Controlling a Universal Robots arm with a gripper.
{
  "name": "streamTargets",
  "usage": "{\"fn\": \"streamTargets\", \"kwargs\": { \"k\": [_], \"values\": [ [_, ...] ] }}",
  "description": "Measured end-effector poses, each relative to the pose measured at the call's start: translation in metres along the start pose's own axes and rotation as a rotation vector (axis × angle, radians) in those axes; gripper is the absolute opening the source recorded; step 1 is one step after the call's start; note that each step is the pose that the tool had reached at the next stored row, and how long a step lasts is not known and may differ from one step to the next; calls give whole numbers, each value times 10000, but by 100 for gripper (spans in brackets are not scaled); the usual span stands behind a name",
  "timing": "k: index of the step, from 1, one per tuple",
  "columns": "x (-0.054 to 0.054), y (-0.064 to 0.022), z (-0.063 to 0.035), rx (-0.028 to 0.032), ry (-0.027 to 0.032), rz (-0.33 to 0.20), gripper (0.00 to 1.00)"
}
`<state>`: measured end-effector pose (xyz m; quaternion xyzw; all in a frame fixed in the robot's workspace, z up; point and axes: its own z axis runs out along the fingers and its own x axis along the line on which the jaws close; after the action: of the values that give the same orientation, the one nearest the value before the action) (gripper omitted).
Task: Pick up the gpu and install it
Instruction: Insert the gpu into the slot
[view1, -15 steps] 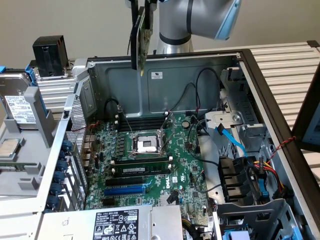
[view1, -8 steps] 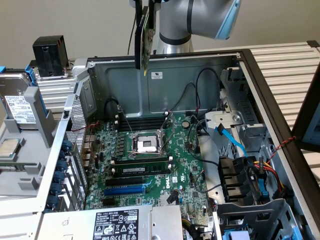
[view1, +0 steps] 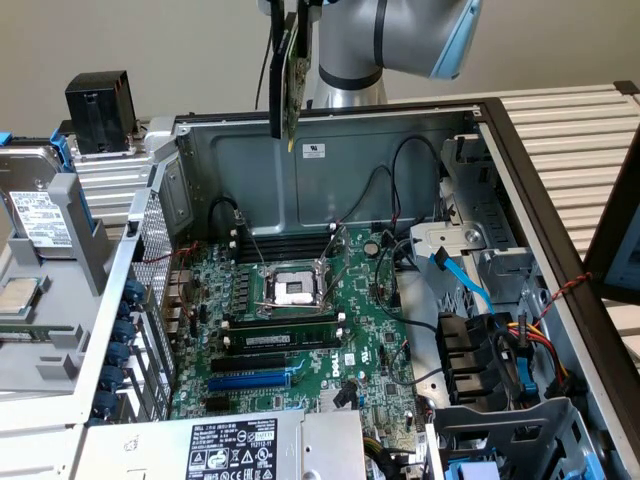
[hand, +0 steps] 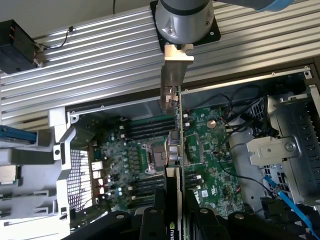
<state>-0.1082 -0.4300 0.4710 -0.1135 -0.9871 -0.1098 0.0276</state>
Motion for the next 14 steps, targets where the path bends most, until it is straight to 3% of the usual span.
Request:
{"fn": "streamTargets", "kwargs": {
  "k": [3, 4, 14],
  "values": [
    [1, 9, 2, 2, 1, -8, 26],
    [1, 10, 3, 11, 25, -122, 26],
    [1, 8, 10, 156, 408, -1892, 26]
  ]
}}
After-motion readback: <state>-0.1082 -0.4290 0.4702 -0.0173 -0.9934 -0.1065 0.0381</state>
